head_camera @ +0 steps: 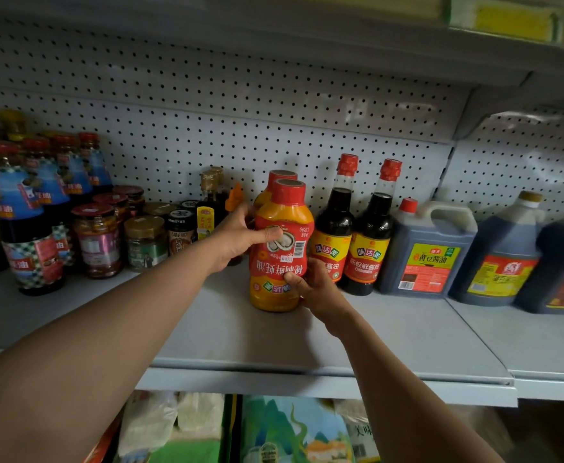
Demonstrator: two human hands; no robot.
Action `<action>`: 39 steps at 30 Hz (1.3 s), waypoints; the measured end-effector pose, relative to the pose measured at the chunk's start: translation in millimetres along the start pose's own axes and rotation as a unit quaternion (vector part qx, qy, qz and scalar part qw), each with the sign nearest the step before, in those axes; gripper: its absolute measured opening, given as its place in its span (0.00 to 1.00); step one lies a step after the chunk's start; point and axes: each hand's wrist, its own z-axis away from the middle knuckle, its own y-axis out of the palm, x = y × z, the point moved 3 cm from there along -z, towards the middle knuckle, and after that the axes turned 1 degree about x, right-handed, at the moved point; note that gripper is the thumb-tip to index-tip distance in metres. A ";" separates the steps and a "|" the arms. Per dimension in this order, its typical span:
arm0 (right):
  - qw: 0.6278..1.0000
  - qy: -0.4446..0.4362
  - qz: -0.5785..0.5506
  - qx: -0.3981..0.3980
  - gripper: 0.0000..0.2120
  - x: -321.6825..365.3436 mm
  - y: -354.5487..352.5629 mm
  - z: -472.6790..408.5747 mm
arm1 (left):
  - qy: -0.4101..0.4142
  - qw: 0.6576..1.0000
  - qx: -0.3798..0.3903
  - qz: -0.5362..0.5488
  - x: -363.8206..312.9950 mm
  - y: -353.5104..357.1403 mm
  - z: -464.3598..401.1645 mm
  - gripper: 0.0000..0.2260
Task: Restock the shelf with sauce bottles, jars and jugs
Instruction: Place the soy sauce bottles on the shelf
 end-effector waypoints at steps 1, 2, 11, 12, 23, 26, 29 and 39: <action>1.000 0.001 0.001 0.001 0.28 -0.5 -0.3 0.2 | 0.001 1.000 -0.002 -0.013 -2.0 0.0 1.5 0.28; 1.000 0.001 0.001 0.001 0.28 -0.7 0.5 0.1 | 0.001 1.000 -0.004 -0.029 -3.6 -1.2 2.0 0.29; 1.000 0.001 -0.004 0.008 0.23 2.1 4.5 2.4 | 0.005 0.996 -0.008 -0.092 -9.7 -8.3 3.5 0.35; 1.000 0.002 -0.005 0.009 0.23 2.3 5.0 1.6 | 0.006 0.996 -0.006 -0.089 -8.3 -8.8 2.9 0.36; 0.999 -0.024 0.030 -0.023 0.22 -1.3 6.6 -2.0 | 0.106 0.965 -0.079 -0.225 -26.6 -11.6 10.3 0.40; 0.999 -0.028 0.033 -0.026 0.25 -6.6 6.8 -2.0 | 0.171 0.954 -0.080 -0.232 -43.9 -7.6 14.1 0.42; 0.996 -0.040 0.068 -0.033 0.29 -12.9 7.0 -3.4 | 0.193 0.945 -0.042 -0.260 -56.5 -4.8 14.1 0.48; 0.992 -0.062 0.101 -0.054 0.30 -19.1 5.7 -9.8 | 0.226 0.858 -0.026 -0.461 -59.2 -2.5 10.0 0.47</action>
